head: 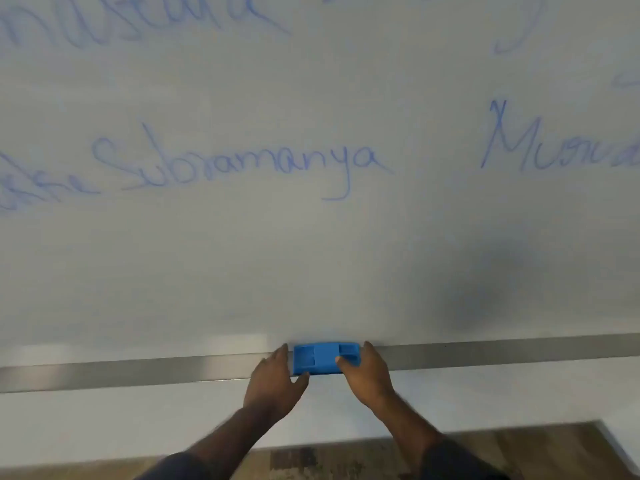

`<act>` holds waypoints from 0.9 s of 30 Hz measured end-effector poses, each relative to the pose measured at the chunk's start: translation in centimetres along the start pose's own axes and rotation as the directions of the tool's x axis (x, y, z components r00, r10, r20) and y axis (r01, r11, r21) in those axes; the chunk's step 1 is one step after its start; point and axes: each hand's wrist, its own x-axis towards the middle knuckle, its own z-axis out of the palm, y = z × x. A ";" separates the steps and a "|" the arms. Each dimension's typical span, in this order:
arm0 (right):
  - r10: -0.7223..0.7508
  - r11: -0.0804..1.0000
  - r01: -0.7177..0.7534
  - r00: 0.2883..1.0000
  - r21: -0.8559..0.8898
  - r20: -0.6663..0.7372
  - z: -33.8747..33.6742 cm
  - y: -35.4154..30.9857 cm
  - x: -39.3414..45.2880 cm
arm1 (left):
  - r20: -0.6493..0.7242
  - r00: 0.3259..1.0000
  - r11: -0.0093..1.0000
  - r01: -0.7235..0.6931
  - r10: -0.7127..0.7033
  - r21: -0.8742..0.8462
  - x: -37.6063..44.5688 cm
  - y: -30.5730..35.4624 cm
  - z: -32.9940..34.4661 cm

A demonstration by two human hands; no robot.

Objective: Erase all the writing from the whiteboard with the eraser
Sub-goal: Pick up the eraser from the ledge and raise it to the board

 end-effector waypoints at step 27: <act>-0.088 0.976 0.114 0.986 0.184 -0.145 0.4 -3.8 -4.3 | -0.142 0.990 0.911 -0.052 -0.008 -0.410 -0.6 -0.5 -1.2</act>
